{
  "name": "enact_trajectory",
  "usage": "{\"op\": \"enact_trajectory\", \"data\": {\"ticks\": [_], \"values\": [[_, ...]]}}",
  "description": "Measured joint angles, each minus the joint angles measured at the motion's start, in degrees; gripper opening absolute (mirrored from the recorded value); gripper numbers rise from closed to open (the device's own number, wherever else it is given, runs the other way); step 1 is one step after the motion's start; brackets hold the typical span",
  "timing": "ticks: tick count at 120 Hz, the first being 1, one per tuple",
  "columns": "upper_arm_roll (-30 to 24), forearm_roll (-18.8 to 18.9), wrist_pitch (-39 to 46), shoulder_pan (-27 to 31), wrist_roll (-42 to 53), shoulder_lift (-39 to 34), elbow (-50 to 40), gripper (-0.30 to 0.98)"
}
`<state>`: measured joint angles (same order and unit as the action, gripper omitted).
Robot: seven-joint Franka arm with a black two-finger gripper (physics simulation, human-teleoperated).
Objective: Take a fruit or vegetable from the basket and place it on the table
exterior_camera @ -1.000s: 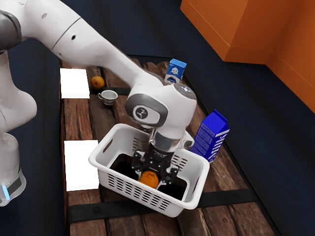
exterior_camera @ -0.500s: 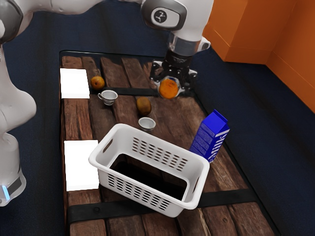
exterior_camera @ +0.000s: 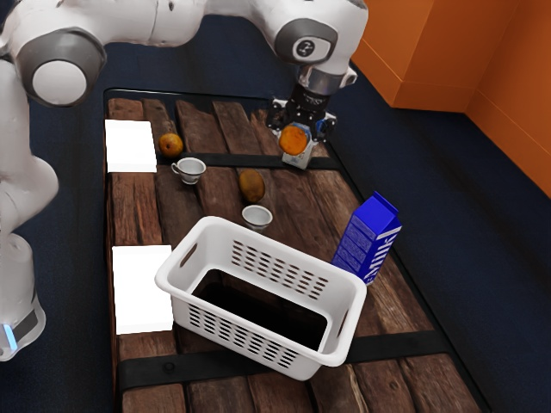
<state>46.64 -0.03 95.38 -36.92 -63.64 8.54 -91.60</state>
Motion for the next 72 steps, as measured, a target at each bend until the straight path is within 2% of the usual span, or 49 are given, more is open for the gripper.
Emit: {"op": "enact_trajectory", "data": {"ticks": [16, 30, 50, 64, 72], "values": [[-4.16, -6.49, 4.39, 6.26, 5.08, 7.43, 3.60, 0.35], [-5.83, -9.65, 6.67, 8.01, 8.91, 9.33, 4.88, 0.35], [-6.83, -11.62, 8.35, 8.63, 13.15, 9.98, 4.81, 0.56], [-6.99, -12.06, 8.94, 8.51, 15.47, 9.95, 4.52, 0.63], [-9.02, -11.88, 8.99, 8.09, 16.64, 9.03, 4.49, 0.65]]}}
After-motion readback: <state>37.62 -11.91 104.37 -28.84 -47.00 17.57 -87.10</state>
